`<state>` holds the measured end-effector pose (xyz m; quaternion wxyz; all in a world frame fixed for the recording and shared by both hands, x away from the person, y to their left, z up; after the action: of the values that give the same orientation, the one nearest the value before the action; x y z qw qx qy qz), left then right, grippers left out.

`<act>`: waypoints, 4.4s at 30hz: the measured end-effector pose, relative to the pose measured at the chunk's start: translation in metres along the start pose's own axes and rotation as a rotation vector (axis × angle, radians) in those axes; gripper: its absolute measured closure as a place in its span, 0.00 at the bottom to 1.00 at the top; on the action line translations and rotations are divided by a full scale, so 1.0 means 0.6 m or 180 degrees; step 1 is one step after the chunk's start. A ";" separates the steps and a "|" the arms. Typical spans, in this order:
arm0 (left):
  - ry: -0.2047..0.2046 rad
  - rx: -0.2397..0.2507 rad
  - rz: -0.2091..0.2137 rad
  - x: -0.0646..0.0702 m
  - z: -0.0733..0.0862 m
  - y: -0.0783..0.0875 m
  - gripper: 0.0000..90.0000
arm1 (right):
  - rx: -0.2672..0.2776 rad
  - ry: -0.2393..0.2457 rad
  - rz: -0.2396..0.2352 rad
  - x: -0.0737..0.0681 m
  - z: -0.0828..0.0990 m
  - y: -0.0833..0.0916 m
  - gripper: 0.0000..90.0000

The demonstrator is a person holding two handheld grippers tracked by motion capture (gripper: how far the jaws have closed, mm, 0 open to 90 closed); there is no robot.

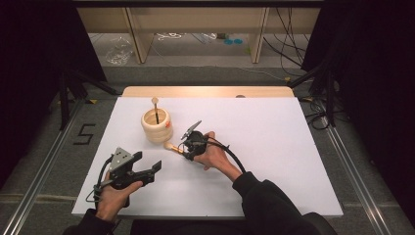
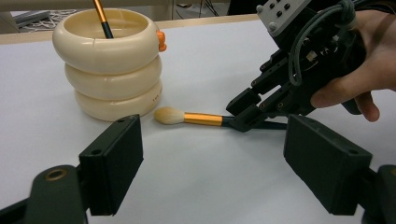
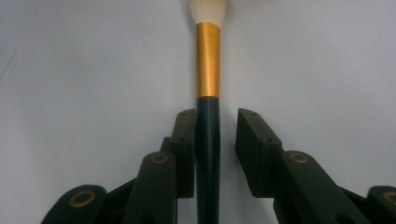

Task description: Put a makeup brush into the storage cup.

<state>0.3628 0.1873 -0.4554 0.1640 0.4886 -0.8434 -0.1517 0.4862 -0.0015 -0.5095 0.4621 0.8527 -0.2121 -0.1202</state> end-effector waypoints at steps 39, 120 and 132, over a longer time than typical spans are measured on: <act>0.0019 0.0008 0.0011 0.001 0.000 -0.001 0.22 | -0.0747 0.0233 -0.0164 0.016 -0.032 -0.003 0.86; 0.0380 0.0340 0.0723 0.045 -0.062 -0.048 0.33 | 0.1418 0.0232 -0.0497 -0.042 0.026 0.171 0.87; 0.0493 0.0330 0.0861 0.052 -0.064 -0.053 0.40 | 0.1463 0.0278 -0.0522 -0.051 0.024 0.166 0.87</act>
<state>0.3889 0.1413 -0.4303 0.2220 0.3886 -0.8931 -0.0464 0.4287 -0.0460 -0.4336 0.2534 0.9541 -0.1438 -0.0689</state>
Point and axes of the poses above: each handheld gripper's, and its own axes: y roughly backward along the jaws, z roughly out of its underside, x roughly to its right, the point moved 4 cm from there along -y, roughly forward along the jaws
